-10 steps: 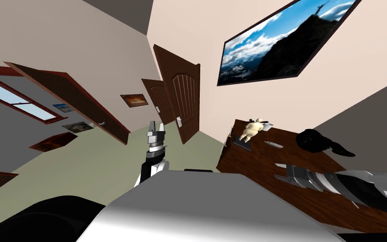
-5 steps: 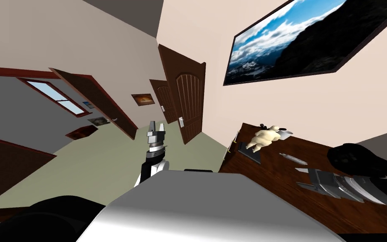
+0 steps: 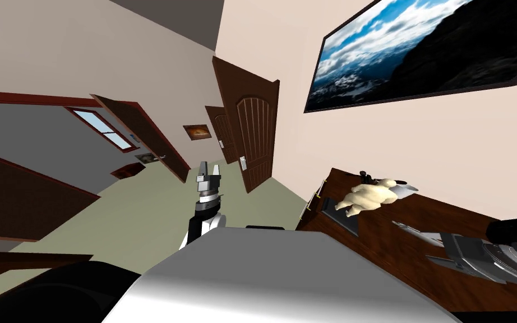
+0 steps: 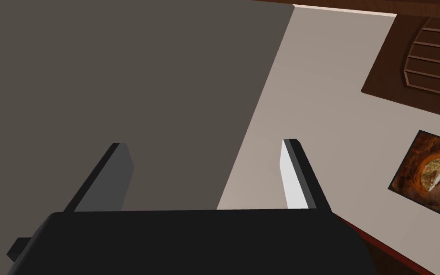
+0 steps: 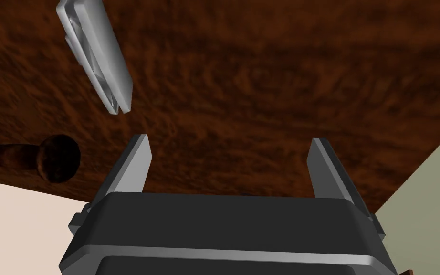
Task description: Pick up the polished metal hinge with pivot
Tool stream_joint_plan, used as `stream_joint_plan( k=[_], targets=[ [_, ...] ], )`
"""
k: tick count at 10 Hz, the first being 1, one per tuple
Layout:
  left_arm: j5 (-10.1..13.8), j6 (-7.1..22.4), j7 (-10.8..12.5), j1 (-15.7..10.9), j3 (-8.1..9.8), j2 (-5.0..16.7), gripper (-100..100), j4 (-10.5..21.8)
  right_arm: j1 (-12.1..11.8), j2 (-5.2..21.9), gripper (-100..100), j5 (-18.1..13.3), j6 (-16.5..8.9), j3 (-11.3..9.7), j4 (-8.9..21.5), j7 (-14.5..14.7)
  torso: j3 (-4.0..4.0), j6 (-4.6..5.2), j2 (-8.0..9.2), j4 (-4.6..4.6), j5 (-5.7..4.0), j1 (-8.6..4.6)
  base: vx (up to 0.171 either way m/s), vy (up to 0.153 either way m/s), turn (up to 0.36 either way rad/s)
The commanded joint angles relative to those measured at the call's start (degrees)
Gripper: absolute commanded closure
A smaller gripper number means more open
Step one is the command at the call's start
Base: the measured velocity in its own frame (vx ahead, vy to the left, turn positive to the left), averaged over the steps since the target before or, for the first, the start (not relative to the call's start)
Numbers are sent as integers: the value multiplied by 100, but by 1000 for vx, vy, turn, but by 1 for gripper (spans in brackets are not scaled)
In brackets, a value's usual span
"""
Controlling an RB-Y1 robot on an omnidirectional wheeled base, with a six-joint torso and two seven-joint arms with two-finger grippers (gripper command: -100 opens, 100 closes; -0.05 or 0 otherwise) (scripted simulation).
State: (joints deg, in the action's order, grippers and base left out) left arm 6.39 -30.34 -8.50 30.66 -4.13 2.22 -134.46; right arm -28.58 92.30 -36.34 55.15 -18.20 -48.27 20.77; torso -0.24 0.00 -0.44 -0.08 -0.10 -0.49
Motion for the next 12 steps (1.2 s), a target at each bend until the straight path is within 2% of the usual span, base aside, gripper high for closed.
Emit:
stream_joint_plan(
  k=[1,2,5,6,7,8,12],
  targets=[
    [0,0,0,0,0,0,0,0,220,-35,-100,-192,108,-152,286,30,0,0,0,0,0,0,127,-144,178],
    [0,0,0,1,1,0,0,0,220,-35,-100,-192,108,-152,336,30,-6,6,-10,-2,-6,-4,82,-80,-9],
    [0,0,0,1,0,0,0,0,218,-108,-100,-385,211,-391,631,62,3,6,6,1,-3,6,79,-102,144],
    [0,0,0,1,0,0,0,0,327,-107,-100,-418,174,-386,586,6,0,6,1,0,-4,7,44,-46,40],
    [0,0,0,1,0,-1,0,0,331,-110,0,-427,190,-396,601,8,7,10,13,2,0,29,8,-10,-2],
    [0,0,0,0,0,-1,0,0,337,-184,-100,-417,133,-433,672,-139,15,11,27,6,5,45,-84,-15,258],
    [0,1,0,-2,-1,-1,0,1,357,-407,-100,-390,-34,-548,891,-579,64,13,110,26,6,44,-193,-24,342]
  ],
)
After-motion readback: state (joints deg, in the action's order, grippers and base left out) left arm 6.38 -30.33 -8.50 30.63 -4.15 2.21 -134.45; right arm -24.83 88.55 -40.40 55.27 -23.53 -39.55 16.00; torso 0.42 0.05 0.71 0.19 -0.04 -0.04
